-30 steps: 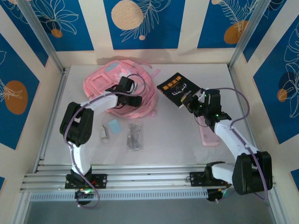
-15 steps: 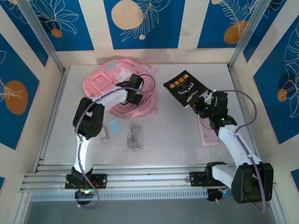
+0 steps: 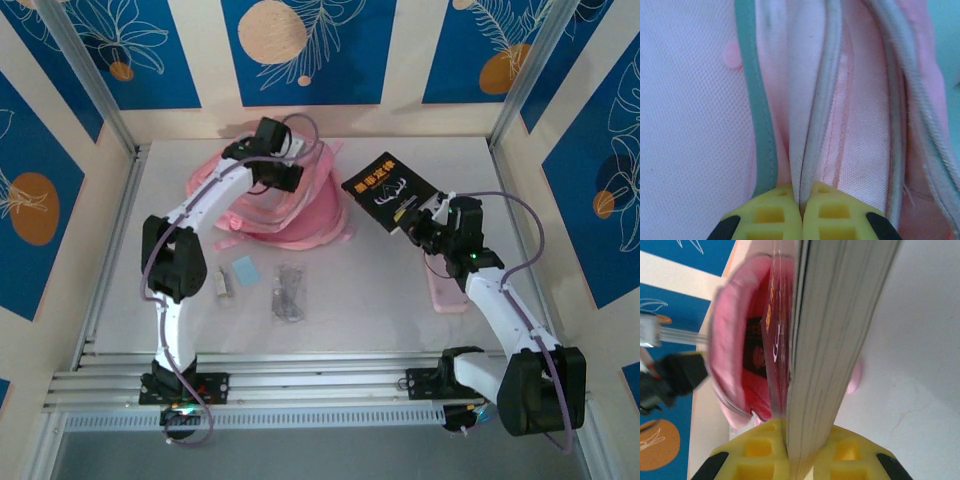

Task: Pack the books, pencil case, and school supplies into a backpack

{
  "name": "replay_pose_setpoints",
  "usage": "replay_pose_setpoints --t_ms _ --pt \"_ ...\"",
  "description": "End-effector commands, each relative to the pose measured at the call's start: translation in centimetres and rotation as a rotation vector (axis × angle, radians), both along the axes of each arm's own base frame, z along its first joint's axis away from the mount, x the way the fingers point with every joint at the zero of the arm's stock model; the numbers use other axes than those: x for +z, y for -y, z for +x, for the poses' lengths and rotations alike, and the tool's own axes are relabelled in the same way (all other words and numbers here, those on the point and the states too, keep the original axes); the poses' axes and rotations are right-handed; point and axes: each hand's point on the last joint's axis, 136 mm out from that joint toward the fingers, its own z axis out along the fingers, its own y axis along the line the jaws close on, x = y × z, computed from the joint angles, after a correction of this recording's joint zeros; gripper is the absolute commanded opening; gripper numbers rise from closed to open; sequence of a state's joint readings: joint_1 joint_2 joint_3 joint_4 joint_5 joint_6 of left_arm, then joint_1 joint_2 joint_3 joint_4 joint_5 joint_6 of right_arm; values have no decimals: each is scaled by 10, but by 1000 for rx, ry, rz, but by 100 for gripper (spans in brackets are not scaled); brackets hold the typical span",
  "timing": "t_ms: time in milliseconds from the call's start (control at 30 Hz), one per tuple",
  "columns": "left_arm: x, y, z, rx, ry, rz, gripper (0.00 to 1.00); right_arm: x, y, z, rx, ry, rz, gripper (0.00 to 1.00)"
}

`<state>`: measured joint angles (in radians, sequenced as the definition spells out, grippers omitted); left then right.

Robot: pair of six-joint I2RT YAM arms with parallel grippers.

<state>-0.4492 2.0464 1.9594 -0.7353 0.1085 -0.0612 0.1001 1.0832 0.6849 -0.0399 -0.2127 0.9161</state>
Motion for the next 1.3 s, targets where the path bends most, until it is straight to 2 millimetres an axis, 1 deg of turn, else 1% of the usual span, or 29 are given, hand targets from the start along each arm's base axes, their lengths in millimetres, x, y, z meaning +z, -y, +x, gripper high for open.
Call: replay_pose_setpoints --t_ms 0,67,200,233,300,333,433,467,567,633,767,833,867,933,1000,1033,1100,1133,1167,1267 --pt "77 17 5 -61 101 -189 0 21 -23 5 90 118 15 0" --pt "87 26 6 -74 102 -259 0 18 -36 7 123 115 24 0" --pt "90 40 2 -98 63 -355 0 16 -68 21 198 119 47 0" --pt "90 42 2 -100 58 -370 0 18 -77 25 221 125 59 0" --pt "89 46 2 -102 49 -396 0 19 -99 37 284 133 82 0" --pt "90 47 2 -102 47 -409 0 23 -112 44 319 145 94 0" --pt "91 51 2 -99 37 -446 0 23 -148 62 423 141 137 0" --pt "91 52 2 -95 34 -458 0 20 -166 69 471 132 156 0" --pt "91 56 2 -85 28 -487 0 3 -200 84 539 83 171 0" --pt "89 59 2 -71 22 -519 0 -12 -219 96 557 56 175 0" --pt "83 65 2 -36 11 -591 0 -38 -240 118 568 7 206 0" --pt "80 67 2 -24 2 -622 0 -51 -246 126 570 -22 214 3" --pt "79 67 4 -18 -2 -633 0 -56 -248 129 575 -33 219 7" --pt "77 66 6 -2 1 -636 0 -65 -247 133 577 -66 226 20" --pt "74 64 9 19 11 -628 0 -68 -239 133 560 -83 225 31" --pt "73 62 10 33 20 -622 0 -68 -232 131 545 -92 220 38" --pt "68 57 14 62 36 -609 0 -67 -217 126 520 -106 206 47" --pt "66 54 16 80 48 -606 0 -67 -209 122 513 -110 197 49" --pt "64 52 18 95 59 -608 0 -67 -196 115 498 -123 183 52" --pt "55 49 23 133 74 -608 0 -63 -161 97 477 -149 163 55"
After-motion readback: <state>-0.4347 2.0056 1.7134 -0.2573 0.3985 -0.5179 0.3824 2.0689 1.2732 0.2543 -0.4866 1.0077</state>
